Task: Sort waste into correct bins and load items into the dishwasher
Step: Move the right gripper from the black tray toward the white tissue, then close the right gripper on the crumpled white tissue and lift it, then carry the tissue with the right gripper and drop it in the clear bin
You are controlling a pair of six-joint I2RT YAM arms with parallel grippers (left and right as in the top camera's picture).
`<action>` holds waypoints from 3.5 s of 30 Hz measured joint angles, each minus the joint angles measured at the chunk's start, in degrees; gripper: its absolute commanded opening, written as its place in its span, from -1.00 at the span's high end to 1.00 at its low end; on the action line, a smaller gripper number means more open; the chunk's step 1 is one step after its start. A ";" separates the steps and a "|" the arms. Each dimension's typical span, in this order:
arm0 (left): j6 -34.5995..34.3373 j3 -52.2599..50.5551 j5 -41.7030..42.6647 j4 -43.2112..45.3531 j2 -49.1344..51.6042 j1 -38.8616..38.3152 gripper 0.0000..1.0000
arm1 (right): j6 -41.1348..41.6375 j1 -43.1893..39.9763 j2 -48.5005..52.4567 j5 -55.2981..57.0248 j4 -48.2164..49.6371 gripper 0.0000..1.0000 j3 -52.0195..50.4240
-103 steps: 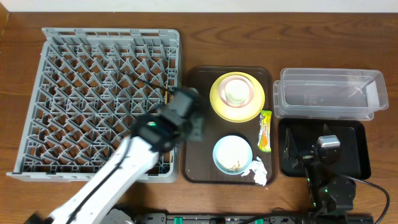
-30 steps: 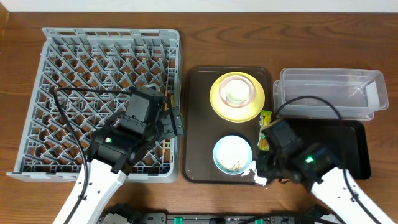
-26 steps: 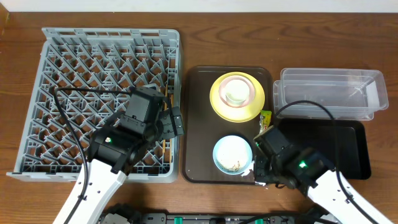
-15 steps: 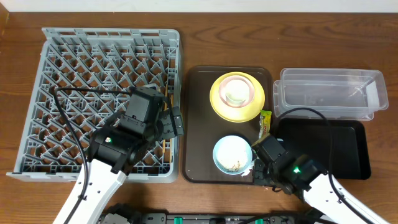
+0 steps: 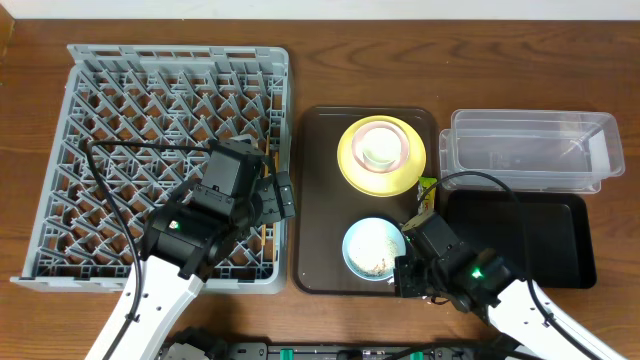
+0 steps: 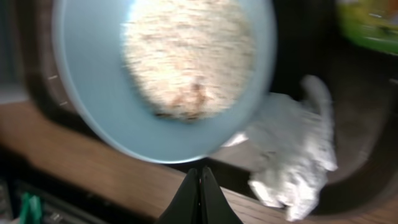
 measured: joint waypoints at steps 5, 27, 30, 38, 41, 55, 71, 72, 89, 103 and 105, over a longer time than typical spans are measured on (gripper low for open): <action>0.00 0.00 0.00 0.00 0.00 0.00 -0.84 | -1.86 2.64 0.74 -2.84 0.28 0.98 0.66; 0.00 0.00 0.00 -0.02 0.00 0.00 -0.85 | -0.52 12.85 11.45 14.67 12.66 0.98 0.81; 0.00 0.00 0.00 -0.02 0.00 0.00 -0.85 | -0.52 12.22 11.45 16.79 14.88 0.96 0.81; 0.00 0.00 0.00 -0.02 0.00 0.00 -0.84 | -1.05 8.70 10.80 16.70 8.39 0.60 4.61; 0.00 0.00 -0.02 0.02 0.00 0.00 -0.84 | -2.23 7.63 8.07 16.59 -0.87 0.35 9.68; 0.00 0.00 0.00 -0.02 0.00 0.00 -0.85 | 3.41 1.38 2.97 16.70 -10.91 0.08 8.50; 0.00 0.00 0.00 -0.02 0.00 0.00 -0.85 | 11.96 1.38 6.27 10.38 7.45 0.89 -7.58; 0.00 0.00 0.00 -0.04 0.00 0.00 -0.84 | 12.35 1.38 6.27 10.43 7.50 0.97 -7.58; 0.00 0.00 0.00 0.00 0.00 0.00 -0.85 | -1.84 -7.87 3.02 15.17 -17.79 0.98 26.01; 0.00 0.00 0.00 -0.02 0.00 0.00 -0.85 | -9.16 -32.98 10.86 31.78 -2.73 0.98 29.59; 0.00 0.00 0.00 -0.07 0.00 0.00 -0.85 | -9.64 -35.98 15.63 32.24 0.22 0.91 29.49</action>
